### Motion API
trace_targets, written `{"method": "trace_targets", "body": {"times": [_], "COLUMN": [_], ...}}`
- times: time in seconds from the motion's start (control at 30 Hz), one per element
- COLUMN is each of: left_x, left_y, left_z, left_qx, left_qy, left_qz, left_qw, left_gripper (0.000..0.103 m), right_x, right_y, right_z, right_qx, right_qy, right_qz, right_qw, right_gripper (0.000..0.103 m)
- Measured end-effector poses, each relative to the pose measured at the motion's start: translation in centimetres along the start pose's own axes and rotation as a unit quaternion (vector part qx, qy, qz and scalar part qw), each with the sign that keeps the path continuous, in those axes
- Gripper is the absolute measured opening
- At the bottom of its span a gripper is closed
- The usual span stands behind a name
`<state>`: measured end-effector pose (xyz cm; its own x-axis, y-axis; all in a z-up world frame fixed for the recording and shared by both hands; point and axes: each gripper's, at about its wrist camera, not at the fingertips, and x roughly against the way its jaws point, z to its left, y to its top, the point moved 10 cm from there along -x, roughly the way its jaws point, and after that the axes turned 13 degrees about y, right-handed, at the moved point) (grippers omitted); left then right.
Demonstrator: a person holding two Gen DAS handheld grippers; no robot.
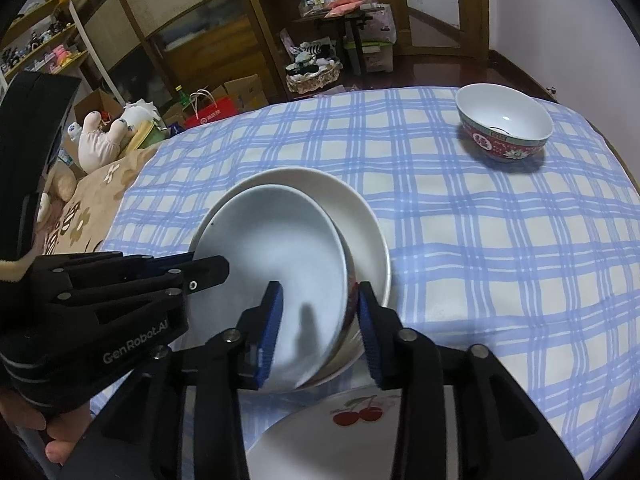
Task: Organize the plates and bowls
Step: 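Lower the red-patterned bowl into the white bowl and open both tools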
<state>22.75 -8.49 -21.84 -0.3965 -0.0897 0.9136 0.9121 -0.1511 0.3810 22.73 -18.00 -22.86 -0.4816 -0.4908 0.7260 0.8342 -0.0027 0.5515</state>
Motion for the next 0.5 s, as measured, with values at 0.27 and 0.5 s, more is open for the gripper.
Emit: {"method": "trace_targets", "body": {"times": [0.27, 0.5], "left_x": [1.2, 1.3], "left_y": [0.3, 0.2], "left_z": [-0.5, 0.1], "left_qx": [-0.017, -0.01], "left_qy": [0.014, 0.011], "left_qz": [-0.031, -0.024], "left_qw": [0.9993, 0.9996], "left_gripper": [0.012, 0.013], "right_x": [0.7, 2.2], "right_y": [0.2, 0.9], "right_z": [-0.3, -0.9], "right_qx": [-0.012, -0.01], "right_qy": [0.004, -0.013], "right_qz": [-0.007, -0.031], "right_qw": [1.0, 0.999], "right_gripper": [0.044, 0.064]}}
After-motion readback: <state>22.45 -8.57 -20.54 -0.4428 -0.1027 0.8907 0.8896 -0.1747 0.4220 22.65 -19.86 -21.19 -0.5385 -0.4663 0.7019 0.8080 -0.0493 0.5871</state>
